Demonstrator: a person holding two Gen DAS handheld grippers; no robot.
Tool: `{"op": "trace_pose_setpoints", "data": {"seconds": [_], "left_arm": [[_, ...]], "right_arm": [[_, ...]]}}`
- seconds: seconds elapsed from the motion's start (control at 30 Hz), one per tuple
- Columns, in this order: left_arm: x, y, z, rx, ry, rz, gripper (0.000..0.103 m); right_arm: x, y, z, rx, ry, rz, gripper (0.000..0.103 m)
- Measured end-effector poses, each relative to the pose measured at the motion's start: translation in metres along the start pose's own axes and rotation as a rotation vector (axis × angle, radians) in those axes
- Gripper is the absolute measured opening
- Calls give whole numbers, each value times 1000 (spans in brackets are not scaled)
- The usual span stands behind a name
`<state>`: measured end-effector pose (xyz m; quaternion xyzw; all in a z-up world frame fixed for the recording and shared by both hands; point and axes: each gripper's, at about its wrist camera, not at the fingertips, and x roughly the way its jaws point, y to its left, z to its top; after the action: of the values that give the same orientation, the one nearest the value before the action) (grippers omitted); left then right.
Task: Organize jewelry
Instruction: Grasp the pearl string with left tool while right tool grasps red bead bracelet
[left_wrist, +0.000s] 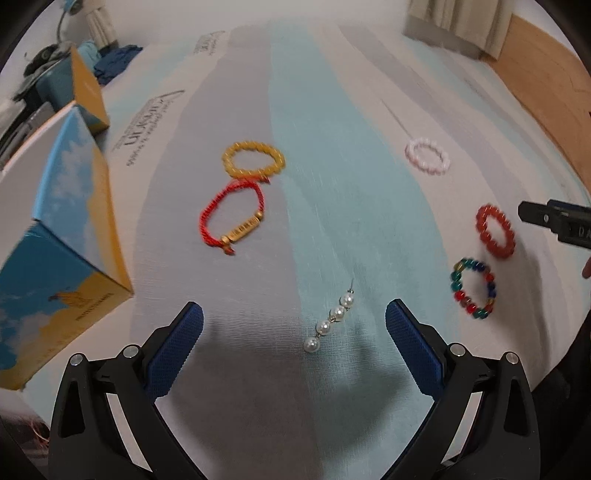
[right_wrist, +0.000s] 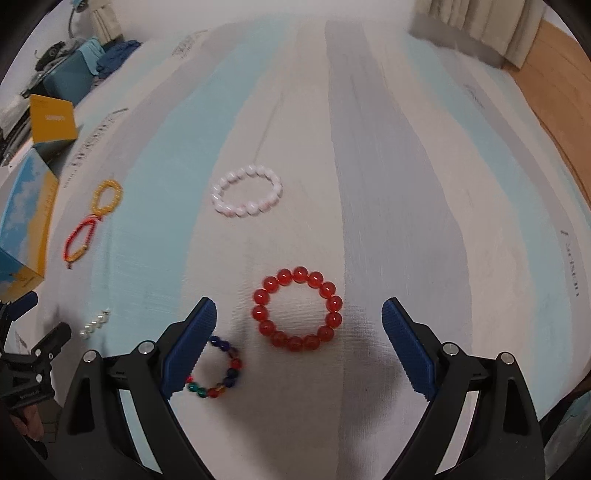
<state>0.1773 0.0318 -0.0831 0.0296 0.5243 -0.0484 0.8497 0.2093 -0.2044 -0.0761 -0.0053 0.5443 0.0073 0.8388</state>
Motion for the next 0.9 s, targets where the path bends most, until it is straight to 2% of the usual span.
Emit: {"op": "trace_pose_setpoints", "data": {"seconds": [0.3,0.53,0.63,0.77,0.87,0.9], "left_arm": [[36,-12,-6,48,44,-30,97],[51,-18,-8,59,45,-16,95],[54,-17,-8,57,50,-13,90],[53,-11,-8,48,62,-12,76],[52,-5,-7,38,69,-8,62],[51,-3,-6,32,70,-10,61]], "right_arm": [[42,-6,3,20,56,5,87],[65,2,1,16,97,5,87],[74,4,2,19,114,0,87],[78,7,7,29,121,-1,87],[80,9,8,28,122,5,80],[78,7,5,27,122,7,78]]}}
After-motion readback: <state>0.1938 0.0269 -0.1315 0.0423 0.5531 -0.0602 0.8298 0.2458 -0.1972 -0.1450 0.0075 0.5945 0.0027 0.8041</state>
